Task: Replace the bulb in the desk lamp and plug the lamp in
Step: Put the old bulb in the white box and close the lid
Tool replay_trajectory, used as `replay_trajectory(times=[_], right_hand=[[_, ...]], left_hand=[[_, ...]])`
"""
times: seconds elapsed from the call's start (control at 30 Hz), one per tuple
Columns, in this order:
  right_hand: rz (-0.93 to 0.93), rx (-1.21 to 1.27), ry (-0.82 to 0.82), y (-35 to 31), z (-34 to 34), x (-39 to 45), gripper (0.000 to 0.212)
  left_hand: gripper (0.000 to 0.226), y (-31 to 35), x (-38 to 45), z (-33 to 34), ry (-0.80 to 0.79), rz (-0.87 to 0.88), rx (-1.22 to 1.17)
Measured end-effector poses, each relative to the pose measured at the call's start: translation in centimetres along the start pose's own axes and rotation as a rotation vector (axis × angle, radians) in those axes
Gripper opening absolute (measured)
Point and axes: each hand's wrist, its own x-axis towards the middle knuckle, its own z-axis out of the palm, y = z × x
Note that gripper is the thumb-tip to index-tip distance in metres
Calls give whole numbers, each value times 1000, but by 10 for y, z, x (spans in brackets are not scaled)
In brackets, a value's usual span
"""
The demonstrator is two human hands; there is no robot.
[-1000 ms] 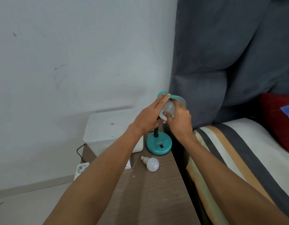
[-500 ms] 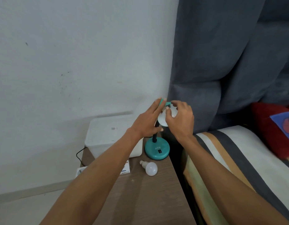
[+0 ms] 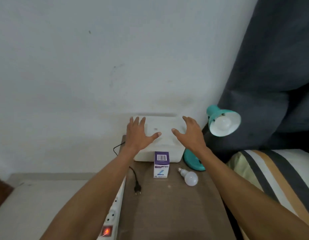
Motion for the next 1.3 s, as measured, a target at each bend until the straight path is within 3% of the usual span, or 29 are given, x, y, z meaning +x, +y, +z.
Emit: replay_trajectory(times=[0.17, 0.37, 0.97, 1.3], right_hand=[[145, 16, -115, 23, 31, 12, 95], [138, 67, -106, 30, 53, 14, 87], [164, 106, -40, 9, 33, 13, 88], [93, 111, 32, -5, -5, -44, 90]], left_hand=[[120, -43, 8, 3, -81, -163, -157], [115, -43, 10, 6, -93, -180, -398], [113, -28, 11, -15, -52, -140, -426], [110, -5, -54, -46, 30, -75, -395]])
